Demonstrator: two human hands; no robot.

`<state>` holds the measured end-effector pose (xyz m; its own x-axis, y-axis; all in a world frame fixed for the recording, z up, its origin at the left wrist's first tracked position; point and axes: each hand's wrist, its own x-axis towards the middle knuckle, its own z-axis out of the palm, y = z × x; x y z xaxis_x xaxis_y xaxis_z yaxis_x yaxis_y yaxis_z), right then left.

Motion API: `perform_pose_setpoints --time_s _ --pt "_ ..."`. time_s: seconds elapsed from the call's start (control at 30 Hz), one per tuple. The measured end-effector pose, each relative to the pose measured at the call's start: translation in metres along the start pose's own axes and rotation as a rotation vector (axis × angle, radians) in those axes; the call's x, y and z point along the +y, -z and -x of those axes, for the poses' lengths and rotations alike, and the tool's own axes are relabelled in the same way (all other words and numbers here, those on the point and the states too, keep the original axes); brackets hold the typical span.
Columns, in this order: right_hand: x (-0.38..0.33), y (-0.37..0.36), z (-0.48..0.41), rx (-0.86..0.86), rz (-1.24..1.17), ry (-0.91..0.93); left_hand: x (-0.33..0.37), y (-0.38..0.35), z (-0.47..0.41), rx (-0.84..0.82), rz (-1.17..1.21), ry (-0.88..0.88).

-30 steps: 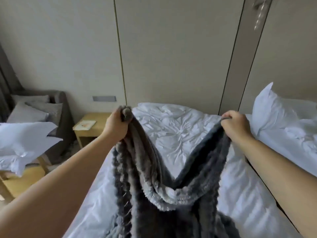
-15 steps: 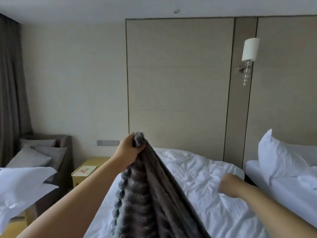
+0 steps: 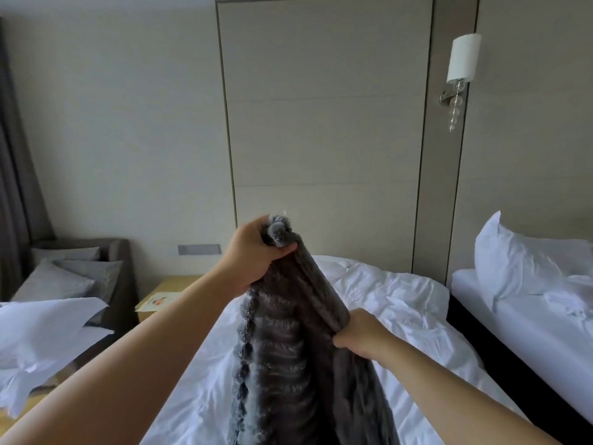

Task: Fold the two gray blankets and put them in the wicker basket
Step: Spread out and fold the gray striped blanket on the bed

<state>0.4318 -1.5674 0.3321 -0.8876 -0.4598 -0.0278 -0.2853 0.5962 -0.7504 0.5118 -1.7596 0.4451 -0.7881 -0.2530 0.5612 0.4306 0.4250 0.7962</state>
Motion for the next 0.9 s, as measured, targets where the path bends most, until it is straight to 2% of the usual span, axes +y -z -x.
perform_pose_setpoints --time_s 0.1,0.17,0.23,0.33,0.47,0.5,0.6,0.77,0.9 --pt "0.036 0.011 0.001 -0.011 0.088 -0.114 -0.008 0.018 -0.002 0.192 0.028 0.039" --pt "0.055 0.020 0.003 0.046 0.141 -0.138 -0.016 0.028 -0.003 0.303 0.012 0.065" --pt "0.061 0.031 0.005 0.170 0.152 -0.117 -0.022 0.032 -0.001 0.298 -0.187 0.027" --pt "0.036 0.044 0.003 0.237 0.091 0.020 -0.018 0.013 0.009 0.099 -0.569 -0.032" --pt "-0.029 0.042 0.006 0.123 0.185 0.289 -0.005 -0.051 0.032 -0.330 -0.735 -0.097" --pt "-0.040 0.043 0.007 0.150 0.252 0.344 -0.006 -0.066 0.035 -0.389 -0.818 -0.109" --pt "-0.046 0.047 0.011 0.244 0.305 0.442 -0.007 -0.078 0.026 -0.384 -0.962 -0.056" --pt "0.000 0.034 0.007 0.186 0.235 0.235 -0.024 -0.065 0.010 -0.440 -1.082 -0.063" --pt "0.064 0.029 -0.009 0.162 0.275 -0.010 -0.046 -0.037 -0.006 -0.274 -1.059 0.007"
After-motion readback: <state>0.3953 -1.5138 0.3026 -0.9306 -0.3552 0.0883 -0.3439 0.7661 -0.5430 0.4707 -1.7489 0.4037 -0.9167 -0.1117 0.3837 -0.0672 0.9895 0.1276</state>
